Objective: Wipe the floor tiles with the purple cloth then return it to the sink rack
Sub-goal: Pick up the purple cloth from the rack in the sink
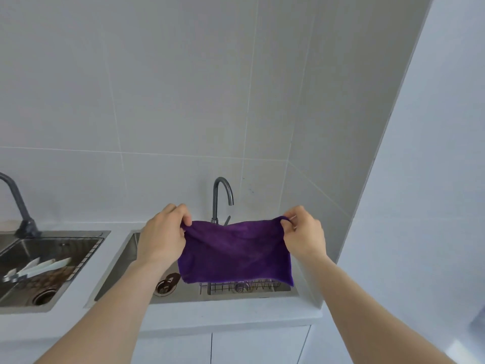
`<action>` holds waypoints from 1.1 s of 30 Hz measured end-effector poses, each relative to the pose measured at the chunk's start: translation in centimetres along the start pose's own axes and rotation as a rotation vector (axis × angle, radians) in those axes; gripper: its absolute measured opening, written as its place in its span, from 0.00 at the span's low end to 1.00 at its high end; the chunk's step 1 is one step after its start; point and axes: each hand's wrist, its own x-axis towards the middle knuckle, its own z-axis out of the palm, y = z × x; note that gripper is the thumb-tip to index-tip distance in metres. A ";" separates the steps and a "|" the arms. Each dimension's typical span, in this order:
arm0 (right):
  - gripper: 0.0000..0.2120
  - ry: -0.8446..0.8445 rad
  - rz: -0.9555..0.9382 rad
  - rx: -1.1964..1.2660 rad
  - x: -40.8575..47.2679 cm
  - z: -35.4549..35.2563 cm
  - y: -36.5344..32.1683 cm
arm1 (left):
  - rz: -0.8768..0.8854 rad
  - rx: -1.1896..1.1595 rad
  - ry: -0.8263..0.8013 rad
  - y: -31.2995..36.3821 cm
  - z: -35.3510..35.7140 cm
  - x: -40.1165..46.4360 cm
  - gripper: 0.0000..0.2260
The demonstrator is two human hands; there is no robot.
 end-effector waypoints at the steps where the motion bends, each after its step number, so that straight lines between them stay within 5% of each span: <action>1: 0.03 -0.005 -0.003 -0.003 -0.6 -0.6 -0.3 | -0.003 -0.002 0.006 0.4 -0.6 -0.6 0.14; 19: 0.04 -0.080 0.074 0.078 -9.8 -10.7 7.5 | -0.036 0.063 -0.079 9.7 -2.0 -12.6 0.11; 33: 0.05 -0.268 0.367 0.009 -23.8 -9.2 21.9 | -0.096 0.063 -0.409 10.5 10.8 -28.1 0.11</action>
